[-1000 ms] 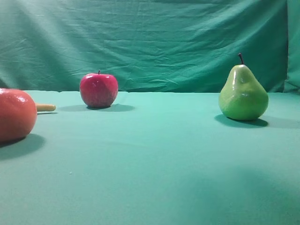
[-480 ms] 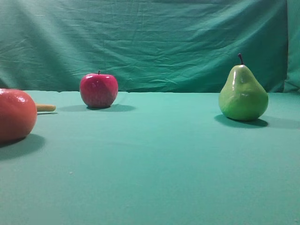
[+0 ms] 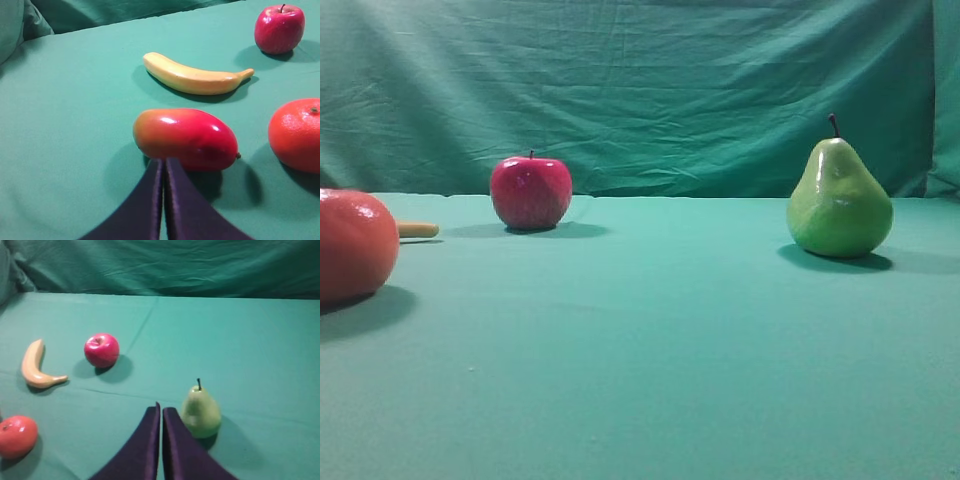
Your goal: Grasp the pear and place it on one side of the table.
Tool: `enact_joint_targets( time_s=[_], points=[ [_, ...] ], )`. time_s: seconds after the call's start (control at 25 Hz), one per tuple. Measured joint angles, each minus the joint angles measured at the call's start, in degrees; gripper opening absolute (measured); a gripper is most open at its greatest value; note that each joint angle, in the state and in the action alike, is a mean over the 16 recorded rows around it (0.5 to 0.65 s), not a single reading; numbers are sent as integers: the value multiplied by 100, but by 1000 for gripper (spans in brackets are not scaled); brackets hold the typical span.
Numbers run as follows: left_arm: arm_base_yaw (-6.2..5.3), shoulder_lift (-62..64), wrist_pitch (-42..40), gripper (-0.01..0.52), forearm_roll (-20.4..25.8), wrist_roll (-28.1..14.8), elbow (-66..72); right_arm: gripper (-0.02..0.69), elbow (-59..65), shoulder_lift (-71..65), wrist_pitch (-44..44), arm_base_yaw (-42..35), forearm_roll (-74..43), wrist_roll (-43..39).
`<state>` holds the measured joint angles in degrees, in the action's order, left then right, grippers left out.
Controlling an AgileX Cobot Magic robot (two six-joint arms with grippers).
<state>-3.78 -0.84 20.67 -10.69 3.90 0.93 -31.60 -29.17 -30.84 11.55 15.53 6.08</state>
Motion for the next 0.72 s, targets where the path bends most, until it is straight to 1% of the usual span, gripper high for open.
enact_joint_targets(
  time_s=[0.2, 0.36, 0.52, 0.72],
  points=[
    [0, 0, 0, 0, 0, 0, 0, 0, 1228, 1102, 508, -465, -152, 234],
    [0, 0, 0, 0, 0, 0, 0, 0, 2014, 1912, 768, -689, -306, 499],
    [0, 0, 0, 0, 0, 0, 0, 0, 2489, 2502, 777, -784, -474, 752],
    [0, 0, 0, 0, 0, 0, 0, 0, 2780, 2883, 592, -815, -741, 865]
  ],
)
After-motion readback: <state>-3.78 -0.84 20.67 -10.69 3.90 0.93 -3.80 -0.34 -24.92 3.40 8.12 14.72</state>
